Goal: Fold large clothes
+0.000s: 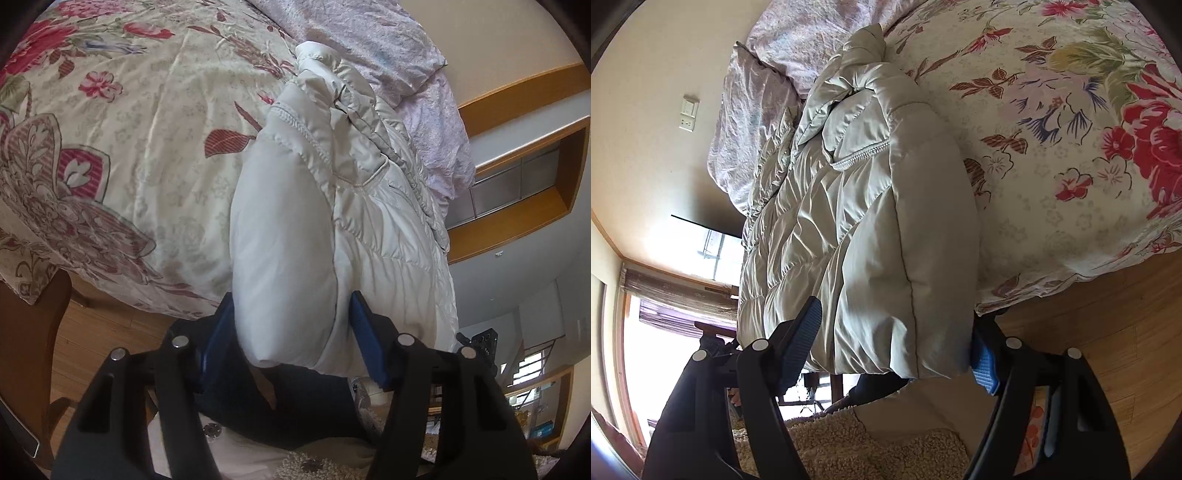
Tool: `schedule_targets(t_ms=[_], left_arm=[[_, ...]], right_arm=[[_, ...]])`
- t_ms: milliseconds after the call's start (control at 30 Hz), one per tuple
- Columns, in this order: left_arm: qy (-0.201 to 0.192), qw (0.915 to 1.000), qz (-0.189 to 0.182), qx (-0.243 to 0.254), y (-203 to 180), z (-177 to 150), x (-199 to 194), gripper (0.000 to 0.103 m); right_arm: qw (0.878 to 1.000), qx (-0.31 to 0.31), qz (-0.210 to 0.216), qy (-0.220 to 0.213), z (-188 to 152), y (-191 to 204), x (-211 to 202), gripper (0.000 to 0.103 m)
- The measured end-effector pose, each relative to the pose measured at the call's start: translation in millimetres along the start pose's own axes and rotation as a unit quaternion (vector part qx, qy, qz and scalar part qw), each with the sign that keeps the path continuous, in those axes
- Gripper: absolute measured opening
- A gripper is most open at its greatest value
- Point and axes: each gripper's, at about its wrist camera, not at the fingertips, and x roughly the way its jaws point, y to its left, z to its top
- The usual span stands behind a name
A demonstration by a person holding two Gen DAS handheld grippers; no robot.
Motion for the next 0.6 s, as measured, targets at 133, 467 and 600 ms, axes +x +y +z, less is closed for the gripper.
schedule_targets(t_ms=[133, 467, 600], left_arm=[[0.001, 0.9999, 0.004, 0.011, -6, 0, 0, 0.052], [-0.023, 0.9990, 0.014, 0.035, -29, 1, -18, 0.024], [-0.038, 0.9981, 0.009, 0.047, -40, 5, -28, 0.022]], right_arm=[[1.000, -0.012, -0.008, 0.000, -2, 4, 2, 0.074], [0.999, -0.044, -0.026, -0.001, -6, 16, -6, 0.033], [0.997, -0.069, -0.038, -0.007, -5, 30, -13, 0.030]])
